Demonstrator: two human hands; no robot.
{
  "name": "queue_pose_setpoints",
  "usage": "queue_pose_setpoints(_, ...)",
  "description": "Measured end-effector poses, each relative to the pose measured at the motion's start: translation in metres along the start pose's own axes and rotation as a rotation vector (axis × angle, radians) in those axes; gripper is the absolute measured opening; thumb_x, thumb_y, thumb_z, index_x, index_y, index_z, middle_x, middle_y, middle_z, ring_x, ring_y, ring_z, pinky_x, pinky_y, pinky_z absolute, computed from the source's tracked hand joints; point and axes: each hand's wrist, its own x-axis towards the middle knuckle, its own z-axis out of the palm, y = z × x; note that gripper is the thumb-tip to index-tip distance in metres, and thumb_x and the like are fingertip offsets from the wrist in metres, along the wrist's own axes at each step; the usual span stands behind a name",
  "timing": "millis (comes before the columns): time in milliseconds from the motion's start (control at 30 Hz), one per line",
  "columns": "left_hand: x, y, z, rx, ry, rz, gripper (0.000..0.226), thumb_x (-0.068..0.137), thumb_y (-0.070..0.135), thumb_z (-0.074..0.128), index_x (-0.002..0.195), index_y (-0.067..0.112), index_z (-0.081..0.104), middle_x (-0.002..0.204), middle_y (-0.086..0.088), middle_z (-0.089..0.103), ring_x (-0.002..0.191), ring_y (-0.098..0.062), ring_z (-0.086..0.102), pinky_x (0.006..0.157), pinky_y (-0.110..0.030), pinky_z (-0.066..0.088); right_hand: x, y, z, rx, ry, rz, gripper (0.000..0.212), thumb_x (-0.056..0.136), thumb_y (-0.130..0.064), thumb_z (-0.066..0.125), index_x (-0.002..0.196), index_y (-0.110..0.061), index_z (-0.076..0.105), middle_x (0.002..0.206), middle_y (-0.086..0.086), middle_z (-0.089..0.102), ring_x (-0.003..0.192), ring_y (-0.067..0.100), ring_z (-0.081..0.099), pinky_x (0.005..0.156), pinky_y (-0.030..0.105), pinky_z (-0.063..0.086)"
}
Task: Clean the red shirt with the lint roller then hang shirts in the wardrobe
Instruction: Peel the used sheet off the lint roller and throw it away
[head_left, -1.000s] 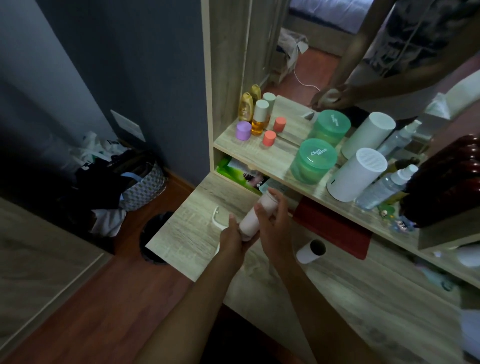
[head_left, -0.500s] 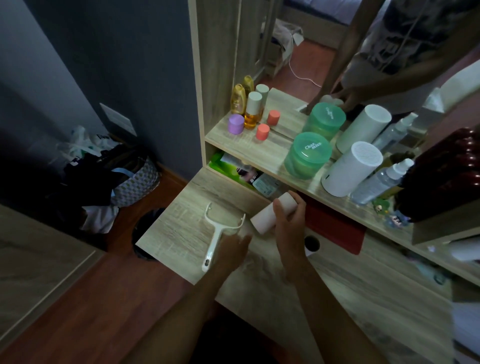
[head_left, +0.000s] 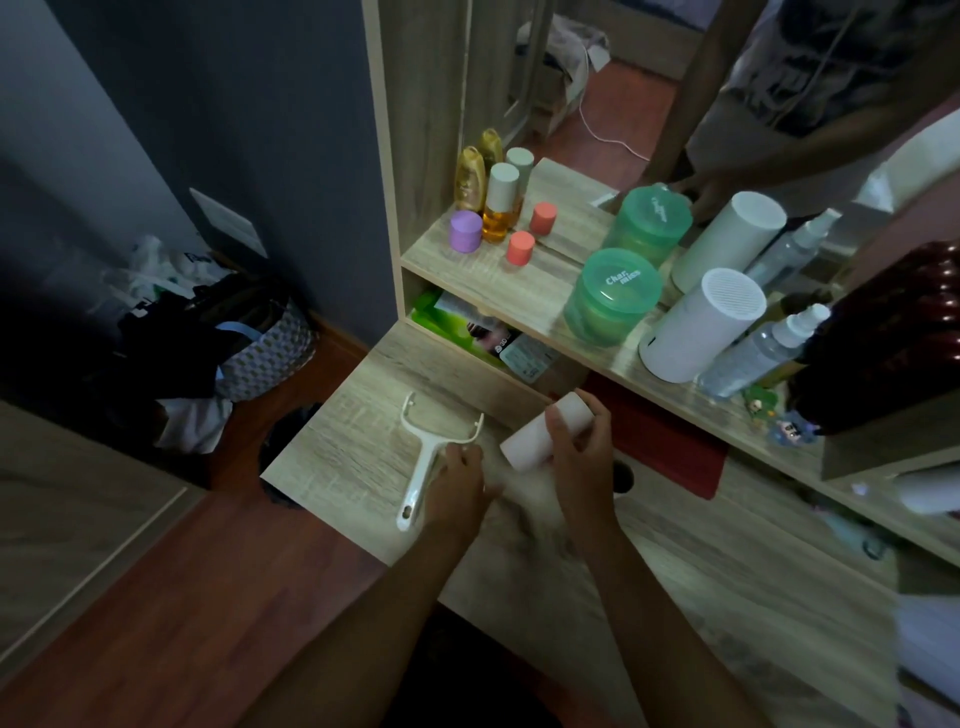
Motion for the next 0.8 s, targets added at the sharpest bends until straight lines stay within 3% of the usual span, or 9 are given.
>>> queue_pose_setpoints(67, -0.001, -0.001, -0.002, 0.07, 0.022, 0.02, 0.051, 0.09, 0.04, 0.057, 0.129, 0.009, 0.042, 0.127, -0.014, 0.046, 0.111, -0.029, 0.052, 0.09, -0.037, 0.047, -0.001, -0.001, 0.0, 0.014, -0.018, -0.003, 0.044, 0.09, -0.023, 0.063, 0.131, -0.022, 0.047, 0.122, 0.001, 0.056, 0.103, 0.011, 0.061, 0.081, 0.029, 0.056)
queue_pose_setpoints(133, -0.003, -0.002, -0.007, 0.128, 0.06, 0.018, 0.051, 0.092, 0.042, 0.054, 0.132, 0.012, 0.042, 0.128, -0.008, 0.049, 0.11, -0.02, 0.055, 0.089, -0.031, 0.05, -0.001, -0.002, 0.0, 0.021, -0.027, 0.031, 0.048, 0.089, -0.025, 0.064, 0.133, -0.024, 0.045, 0.126, 0.002, 0.055, 0.106, 0.013, 0.06, 0.085, 0.036, 0.057)
queue_pose_setpoints(233, -0.007, -0.001, -0.019, 0.081, 0.121, 0.045, 0.032, 0.097, 0.029, 0.049, 0.125, 0.013, 0.048, 0.121, -0.003, 0.053, 0.099, -0.015, 0.061, 0.081, -0.026, 0.053, 0.0, 0.004, 0.002, 0.101, -0.052, 0.109, 0.05, 0.089, -0.02, 0.064, 0.135, -0.026, 0.044, 0.127, 0.001, 0.051, 0.108, 0.015, 0.058, 0.082, 0.039, 0.058)
queue_pose_setpoints(300, -0.009, -0.001, -0.033, -0.104, 0.205, 0.035, 0.02, 0.1, 0.025, 0.045, 0.11, 0.014, 0.057, 0.106, -0.001, 0.061, 0.091, -0.017, 0.065, 0.076, -0.026, 0.052, 0.002, 0.007, 0.004, 0.197, -0.056, 0.177, 0.047, 0.089, -0.015, 0.064, 0.131, -0.026, 0.048, 0.128, 0.004, 0.051, 0.11, 0.022, 0.058, 0.079, 0.043, 0.058)
queue_pose_setpoints(367, -0.011, 0.005, -0.051, -0.452, 0.231, -0.035, 0.023, 0.101, 0.031, 0.041, 0.103, 0.018, 0.059, 0.095, 0.002, 0.065, 0.084, -0.015, 0.067, 0.069, -0.025, 0.053, 0.001, 0.012, 0.007, 0.304, -0.048, 0.287, 0.043, 0.088, -0.012, 0.065, 0.127, -0.022, 0.051, 0.126, 0.01, 0.053, 0.111, 0.029, 0.059, 0.076, 0.043, 0.058)
queue_pose_setpoints(467, -0.013, 0.014, -0.074, -0.74, 0.051, -0.045, 0.03, 0.096, 0.044, 0.044, 0.116, 0.024, 0.055, 0.098, 0.004, 0.063, 0.075, -0.011, 0.07, 0.063, -0.021, 0.054, -0.003, 0.021, 0.011, 0.479, -0.061, 0.485, 0.044, 0.086, -0.011, 0.066, 0.127, -0.014, 0.049, 0.125, 0.018, 0.054, 0.107, 0.034, 0.062, 0.078, 0.043, 0.058)
queue_pose_setpoints(633, -0.014, 0.007, -0.081, -0.529, 0.063, 0.096, 0.037, 0.084, 0.033, 0.069, 0.117, 0.019, 0.06, 0.101, 0.001, 0.066, 0.084, -0.012, 0.067, 0.078, -0.031, 0.056, -0.008, 0.026, 0.018, 0.573, -0.116, 0.721, 0.035, 0.095, -0.025, 0.055, 0.121, -0.003, 0.05, 0.118, 0.018, 0.056, 0.096, 0.027, 0.064, 0.075, 0.034, 0.059)
queue_pose_setpoints(733, -0.019, 0.007, -0.087, -0.481, 0.079, 0.116, 0.039, 0.081, 0.03, 0.073, 0.117, 0.02, 0.062, 0.104, 0.0, 0.065, 0.088, -0.012, 0.063, 0.076, -0.021, 0.052, -0.013, 0.028, 0.011, 0.676, -0.127, 0.8, 0.041, 0.097, -0.027, 0.051, 0.121, 0.006, 0.05, 0.109, 0.025, 0.061, 0.098, 0.032, 0.064, 0.086, 0.042, 0.056)
queue_pose_setpoints(800, -0.022, 0.007, -0.091, -0.437, 0.096, 0.125, 0.041, 0.08, 0.032, 0.074, 0.117, 0.02, 0.063, 0.104, 0.001, 0.063, 0.086, -0.009, 0.059, 0.07, -0.012, 0.045, -0.016, 0.026, 0.009, 0.792, -0.151, 0.875, 0.042, 0.095, -0.028, 0.054, 0.117, 0.008, 0.053, 0.104, 0.029, 0.065, 0.092, 0.034, 0.068, 0.084, 0.043, 0.053)
